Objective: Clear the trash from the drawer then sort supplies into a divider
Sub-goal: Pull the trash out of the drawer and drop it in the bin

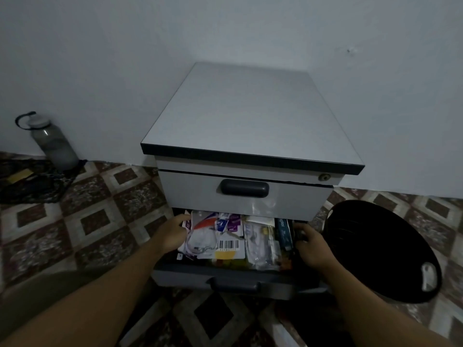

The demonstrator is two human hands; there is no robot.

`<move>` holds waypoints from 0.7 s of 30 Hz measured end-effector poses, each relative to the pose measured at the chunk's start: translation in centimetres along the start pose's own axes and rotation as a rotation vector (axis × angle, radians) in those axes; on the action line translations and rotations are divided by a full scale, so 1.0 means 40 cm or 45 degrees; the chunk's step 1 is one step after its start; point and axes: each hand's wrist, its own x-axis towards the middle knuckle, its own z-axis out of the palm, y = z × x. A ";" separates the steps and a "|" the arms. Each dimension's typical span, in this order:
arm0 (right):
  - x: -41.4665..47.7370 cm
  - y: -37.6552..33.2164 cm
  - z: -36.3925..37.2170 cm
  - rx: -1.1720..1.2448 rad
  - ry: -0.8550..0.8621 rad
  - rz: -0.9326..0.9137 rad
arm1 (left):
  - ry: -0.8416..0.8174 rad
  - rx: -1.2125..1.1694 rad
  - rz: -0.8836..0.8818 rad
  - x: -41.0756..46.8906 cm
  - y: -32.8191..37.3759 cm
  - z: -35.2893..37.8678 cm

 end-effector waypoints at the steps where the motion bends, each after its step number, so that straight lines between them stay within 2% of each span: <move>1: 0.001 0.001 0.004 -0.011 -0.005 -0.006 | -0.014 0.019 0.015 0.004 -0.012 0.003; 6: -0.027 -0.006 0.008 -0.126 0.028 0.021 | -0.044 0.010 0.085 -0.012 -0.020 0.004; 12: -0.093 0.003 0.019 -0.153 -0.036 0.066 | -0.074 -0.006 0.182 -0.095 -0.023 0.017; 21: -0.184 0.059 0.050 -0.141 -0.074 0.101 | -0.095 0.053 0.185 -0.183 -0.087 0.028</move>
